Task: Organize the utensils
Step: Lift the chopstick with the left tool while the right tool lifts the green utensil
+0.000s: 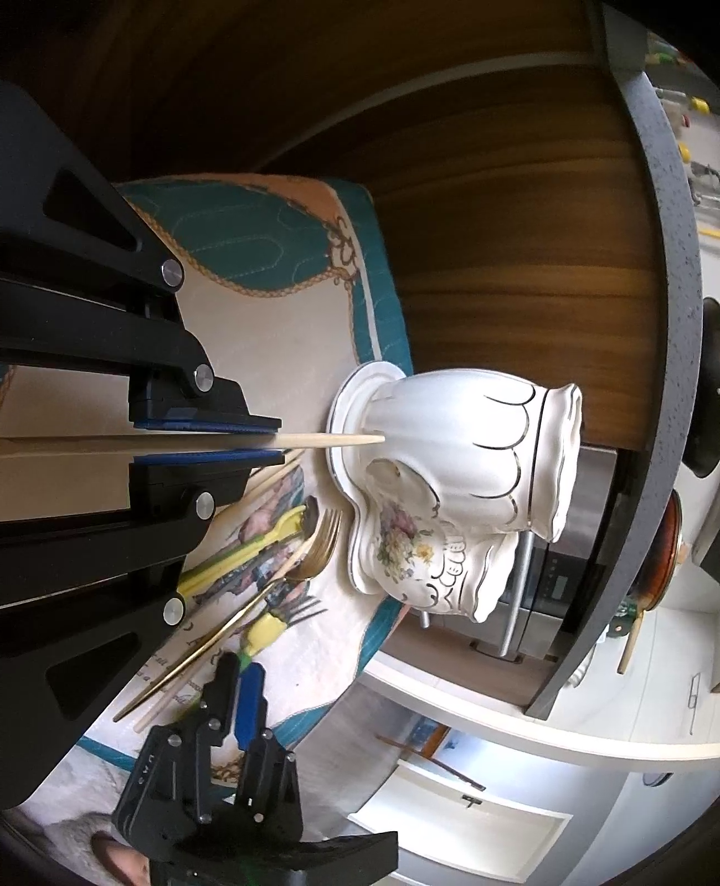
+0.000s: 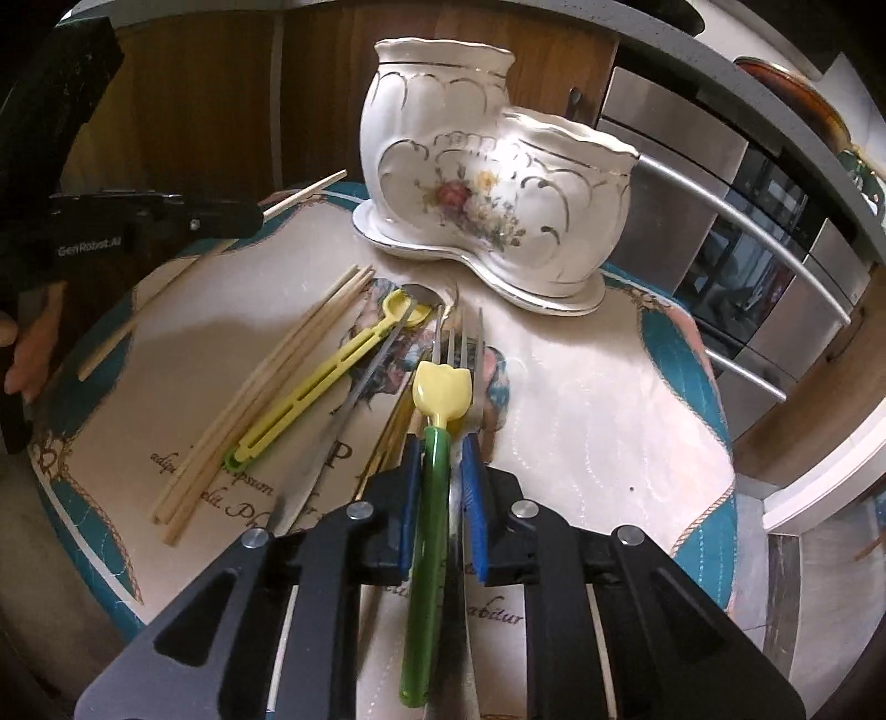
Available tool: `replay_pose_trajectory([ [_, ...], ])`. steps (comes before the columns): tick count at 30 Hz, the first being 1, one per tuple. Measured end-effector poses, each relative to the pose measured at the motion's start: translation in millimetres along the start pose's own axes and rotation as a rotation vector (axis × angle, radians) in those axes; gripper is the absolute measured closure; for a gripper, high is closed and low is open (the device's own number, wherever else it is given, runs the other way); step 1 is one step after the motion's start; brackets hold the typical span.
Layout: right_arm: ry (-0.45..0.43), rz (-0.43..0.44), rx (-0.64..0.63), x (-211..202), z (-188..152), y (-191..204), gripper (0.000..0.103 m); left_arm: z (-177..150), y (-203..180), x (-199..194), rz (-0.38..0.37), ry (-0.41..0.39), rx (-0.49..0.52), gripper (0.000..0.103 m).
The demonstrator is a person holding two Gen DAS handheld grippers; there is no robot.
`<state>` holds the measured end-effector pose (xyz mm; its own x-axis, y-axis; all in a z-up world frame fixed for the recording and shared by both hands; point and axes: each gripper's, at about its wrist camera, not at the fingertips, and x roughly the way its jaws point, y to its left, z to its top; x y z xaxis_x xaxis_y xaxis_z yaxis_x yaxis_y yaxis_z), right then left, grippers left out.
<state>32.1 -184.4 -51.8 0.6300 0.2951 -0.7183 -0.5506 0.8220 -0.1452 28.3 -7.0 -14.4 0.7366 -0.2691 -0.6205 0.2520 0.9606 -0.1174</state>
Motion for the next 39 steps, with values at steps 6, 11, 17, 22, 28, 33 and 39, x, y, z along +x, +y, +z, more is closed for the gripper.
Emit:
replay_pose_trajectory([
  [6, 0.005, -0.023, -0.004, 3, 1, -1, 0.088, 0, -1, 1, -0.002, 0.004, 0.004, 0.097],
  [11, 0.016, -0.033, -0.035, 8, 1, 4, 0.088, 0, -1, 1, -0.003, 0.007, 0.002, 0.097],
  [17, -0.03, -0.017, -0.013, -5, 3, 2, 0.094, 0, 0, 0, -0.001, 0.0, -0.003, 0.097],
  [22, -0.131, 0.015, 0.034, -27, 9, -4, 0.094, 3, 0, -8, -0.013, -0.039, -0.011, 0.097],
  [28, -0.323, 0.044, 0.087, -58, 31, -16, 0.103, 28, -3, -38, -0.072, -0.178, -0.024, 0.097],
  [33, -0.364, 0.064, 0.113, -58, 64, -33, 0.103, 59, -9, -48, -0.077, -0.247, 0.008, 0.097],
  [39, -0.203, 0.134, 0.115, -27, 59, -40, 0.099, 62, -9, -36, -0.096, -0.232, 0.015, 0.097],
])
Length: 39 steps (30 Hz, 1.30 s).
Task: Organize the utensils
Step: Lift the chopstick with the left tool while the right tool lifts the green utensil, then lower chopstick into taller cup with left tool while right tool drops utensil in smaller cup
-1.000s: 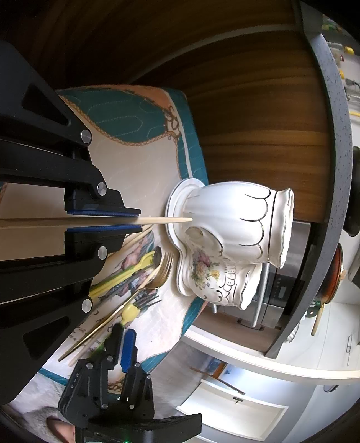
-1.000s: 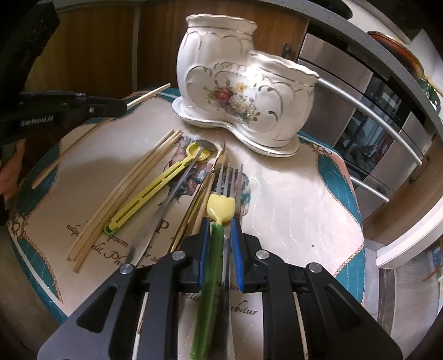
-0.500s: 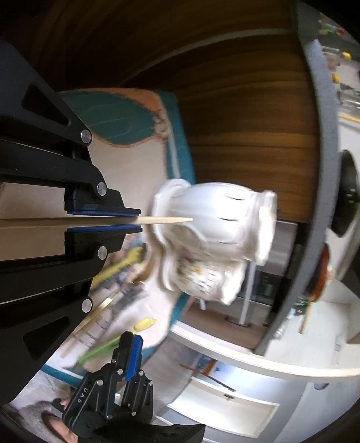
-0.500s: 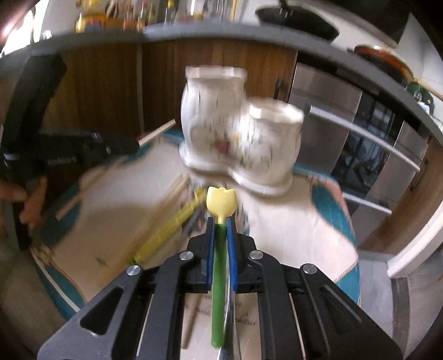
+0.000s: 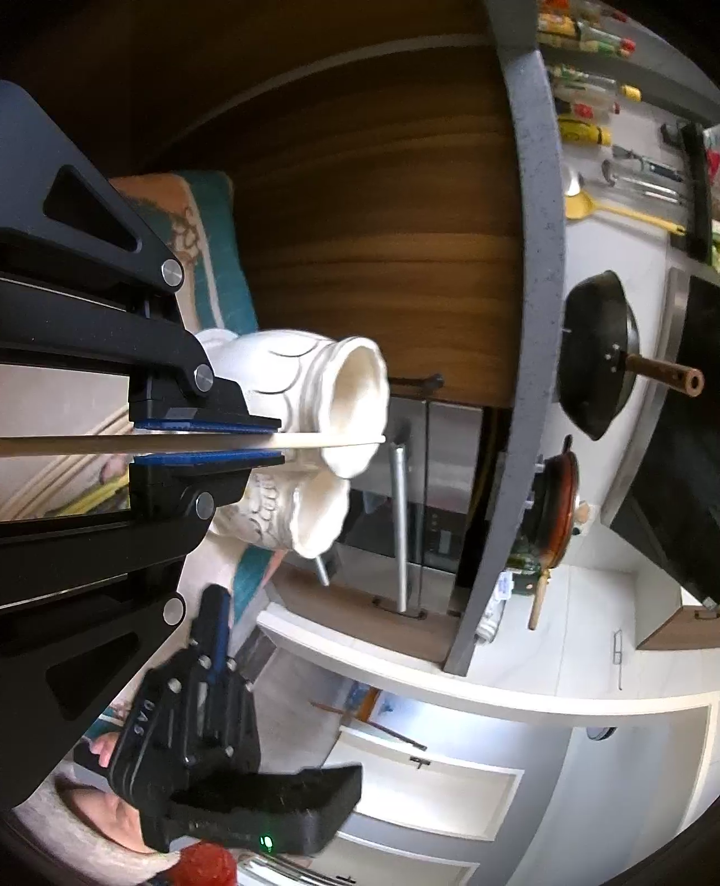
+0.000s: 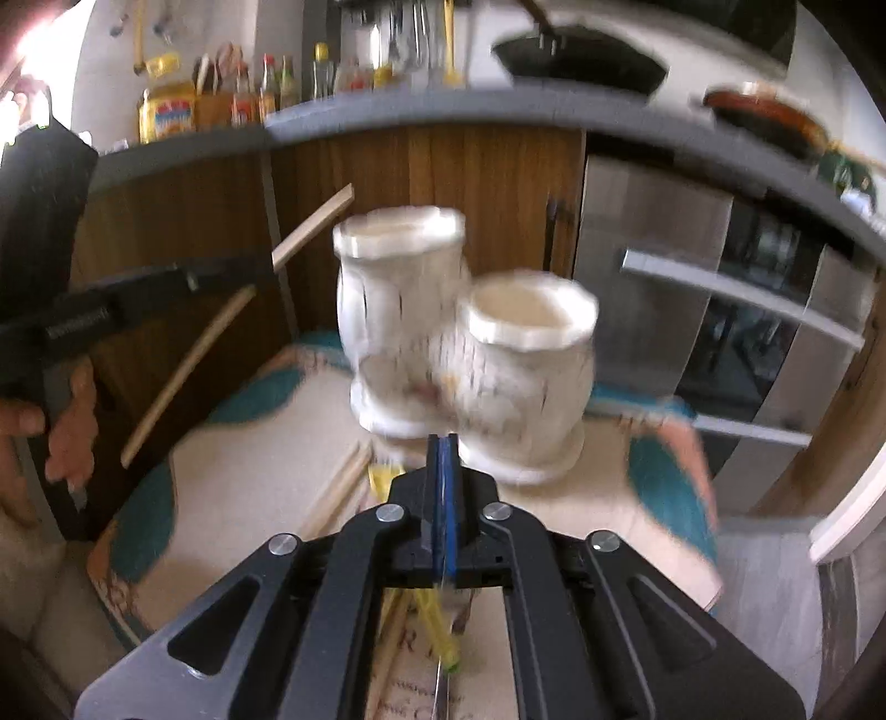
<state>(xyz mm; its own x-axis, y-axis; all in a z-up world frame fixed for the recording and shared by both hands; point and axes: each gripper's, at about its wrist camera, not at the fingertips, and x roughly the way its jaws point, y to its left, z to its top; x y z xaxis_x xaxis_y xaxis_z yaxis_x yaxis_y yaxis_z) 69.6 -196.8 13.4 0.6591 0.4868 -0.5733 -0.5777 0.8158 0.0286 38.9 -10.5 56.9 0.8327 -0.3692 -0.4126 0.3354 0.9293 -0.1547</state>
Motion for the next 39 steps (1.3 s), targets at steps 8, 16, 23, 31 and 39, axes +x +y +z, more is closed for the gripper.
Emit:
replay_pose_trajectory([
  [8, 0.14, 0.026, -0.104, 43, -16, 21, 0.076, -11, 10, 12, -0.014, 0.045, -0.022, 0.097],
  [16, 0.203, -0.045, -0.245, 71, -22, 46, 0.081, -12, 11, 10, -0.017, 0.043, -0.021, 0.096],
  [23, 0.098, -0.068, -0.243, 47, -12, 50, 0.095, -8, 7, 0, -0.04, 0.01, -0.017, 0.097],
  [31, -0.285, 0.001, -0.043, -24, 45, 19, 0.095, 38, -4, -10, -0.051, -0.126, 0.024, 0.097],
  [39, -0.457, 0.111, 0.284, 3, 93, -55, 0.095, 101, 4, 21, 0.035, -0.316, -0.027, 0.097],
])
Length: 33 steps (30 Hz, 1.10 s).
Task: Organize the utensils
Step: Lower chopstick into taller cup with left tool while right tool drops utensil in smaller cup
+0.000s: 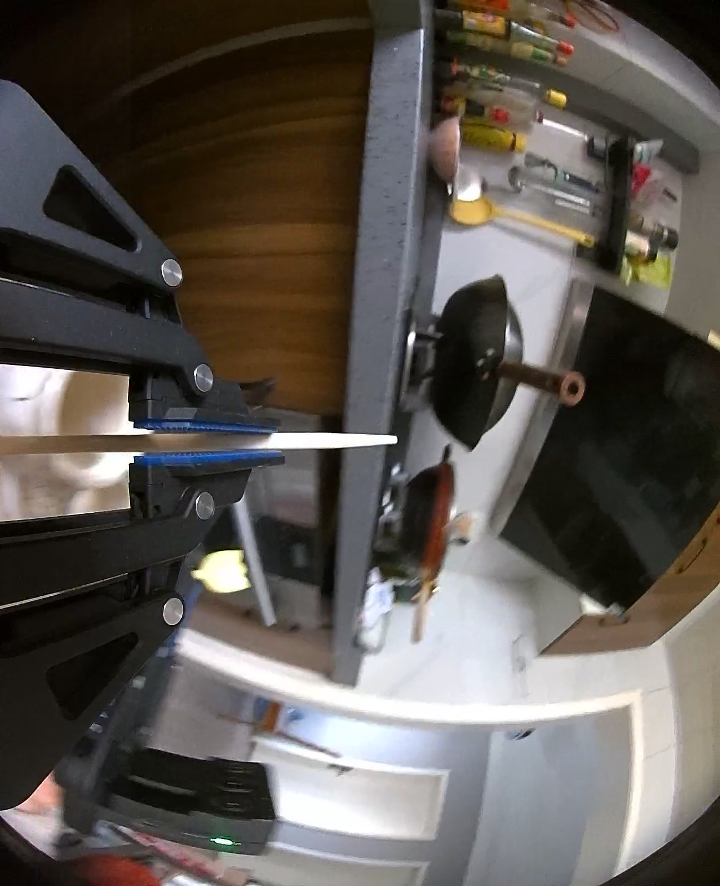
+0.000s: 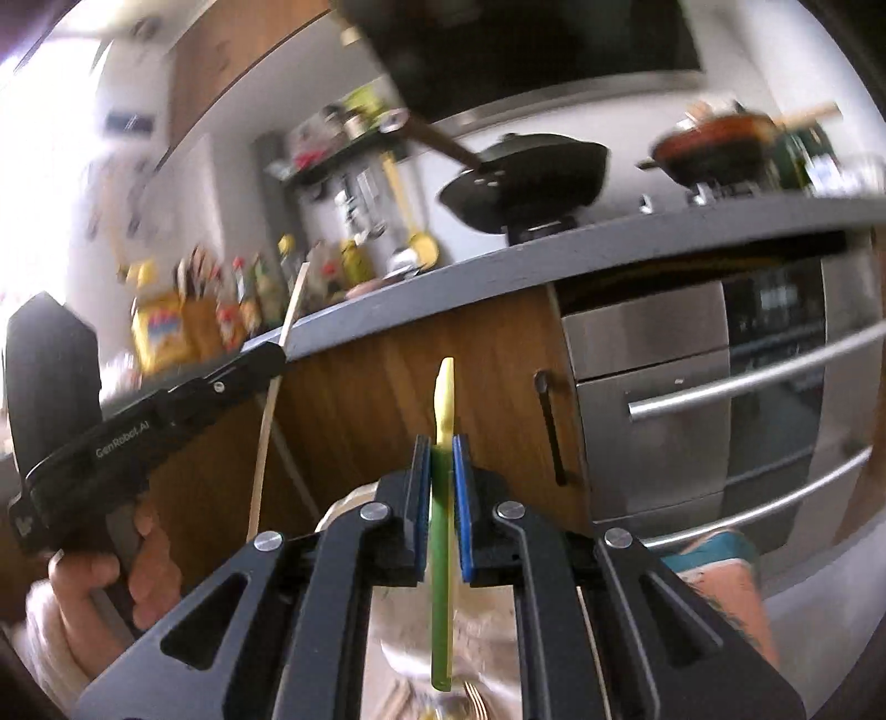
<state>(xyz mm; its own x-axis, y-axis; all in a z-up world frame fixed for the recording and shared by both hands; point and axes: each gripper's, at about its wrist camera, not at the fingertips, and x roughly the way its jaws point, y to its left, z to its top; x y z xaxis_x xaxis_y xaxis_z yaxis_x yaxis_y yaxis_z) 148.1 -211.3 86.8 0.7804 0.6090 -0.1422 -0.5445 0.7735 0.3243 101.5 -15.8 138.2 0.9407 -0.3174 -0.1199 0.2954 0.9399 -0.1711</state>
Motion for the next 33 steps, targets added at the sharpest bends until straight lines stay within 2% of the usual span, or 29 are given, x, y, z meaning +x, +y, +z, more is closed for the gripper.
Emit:
replay_pose_trajectory([
  [5, -0.089, -0.083, 0.017, 13, -1, -17, 0.095, 7, 9, 29, 0.091, -0.078, -0.022, 0.097],
  [9, -0.109, -0.101, 0.023, 21, -1, -26, 0.095, -4, 16, 48, 0.131, -0.076, -0.014, 0.097],
  [12, -0.082, -0.111, -0.01, 26, -6, -28, 0.095, -19, 19, 53, 0.131, -0.049, -0.001, 0.097],
  [22, 0.096, -0.189, -0.094, 20, -39, -20, 0.095, -57, 12, 18, 0.093, 0.056, 0.062, 0.096],
  [29, 0.148, -0.217, -0.11, 15, -50, -15, 0.095, -73, 1, 11, 0.117, 0.126, 0.142, 0.096],
  [33, 0.17, -0.22, -0.119, 18, -54, -12, 0.095, -77, 5, 11, 0.13, 0.144, 0.122, 0.096],
])
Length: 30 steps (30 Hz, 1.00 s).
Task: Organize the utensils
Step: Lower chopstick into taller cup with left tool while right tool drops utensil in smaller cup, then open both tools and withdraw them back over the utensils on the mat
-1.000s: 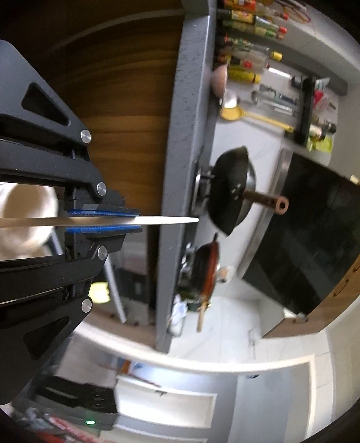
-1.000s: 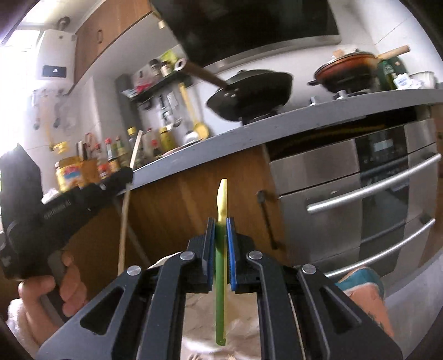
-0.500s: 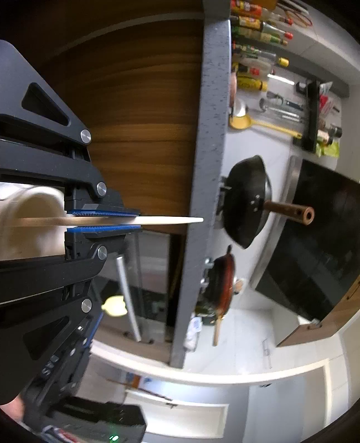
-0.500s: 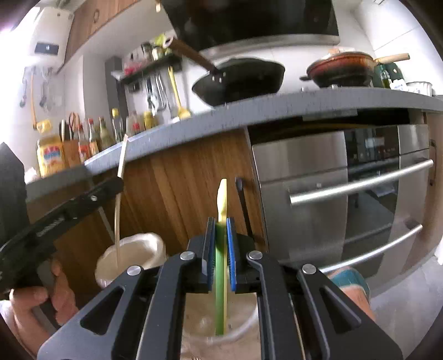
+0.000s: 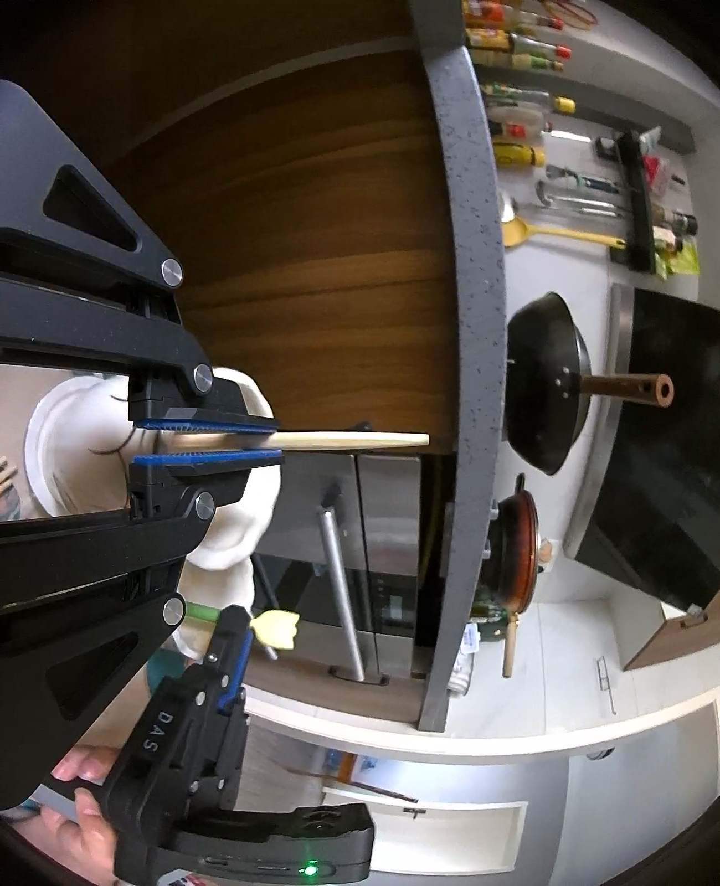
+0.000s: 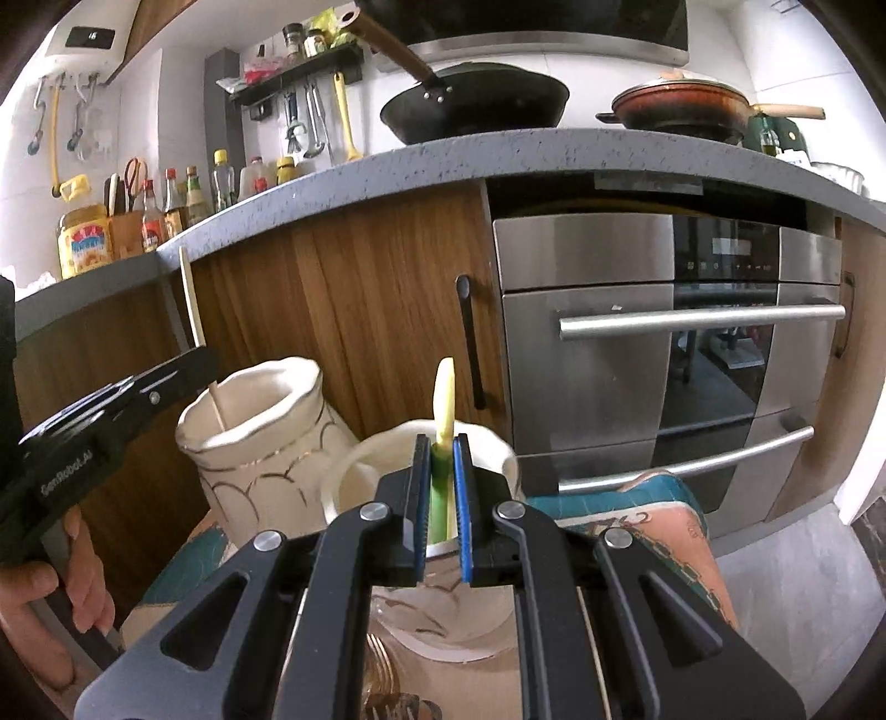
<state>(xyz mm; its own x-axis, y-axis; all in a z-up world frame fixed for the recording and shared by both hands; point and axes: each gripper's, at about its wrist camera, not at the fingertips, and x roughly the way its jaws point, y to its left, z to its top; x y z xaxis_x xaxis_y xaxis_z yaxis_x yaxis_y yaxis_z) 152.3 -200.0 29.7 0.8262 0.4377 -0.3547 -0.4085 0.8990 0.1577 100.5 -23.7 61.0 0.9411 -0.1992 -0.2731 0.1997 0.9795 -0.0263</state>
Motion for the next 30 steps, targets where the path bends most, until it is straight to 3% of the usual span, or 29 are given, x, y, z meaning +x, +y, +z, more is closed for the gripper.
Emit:
replay_pose_trajectory([
  [5, 0.009, -0.01, -0.017, 0, -1, 2, 0.09, -1, 5, 1, 0.01, 0.011, -0.009, 0.092],
  [7, 0.004, -0.012, -0.011, -2, -1, 1, 0.067, 0, 5, 0, 0.011, 0.009, -0.012, 0.083],
  [8, -0.007, -0.005, -0.009, -5, -1, 1, 0.064, 0, 5, 0, 0.013, 0.008, -0.013, 0.081],
  [10, -0.013, -0.017, -0.013, -9, -1, 1, 0.055, 1, 6, -2, 0.015, 0.002, -0.019, 0.064],
  [15, -0.046, -0.013, 0.017, -24, -3, -4, 0.038, 2, 10, -16, 0.015, -0.039, -0.045, 0.037],
  [22, -0.119, -0.022, 0.052, -58, -9, -10, 0.01, 1, 11, -41, 0.006, -0.073, -0.08, 0.015],
  [30, -0.124, -0.016, 0.085, -82, -21, -12, 0.005, -18, 10, -63, 0.012, -0.049, -0.102, 0.009],
])
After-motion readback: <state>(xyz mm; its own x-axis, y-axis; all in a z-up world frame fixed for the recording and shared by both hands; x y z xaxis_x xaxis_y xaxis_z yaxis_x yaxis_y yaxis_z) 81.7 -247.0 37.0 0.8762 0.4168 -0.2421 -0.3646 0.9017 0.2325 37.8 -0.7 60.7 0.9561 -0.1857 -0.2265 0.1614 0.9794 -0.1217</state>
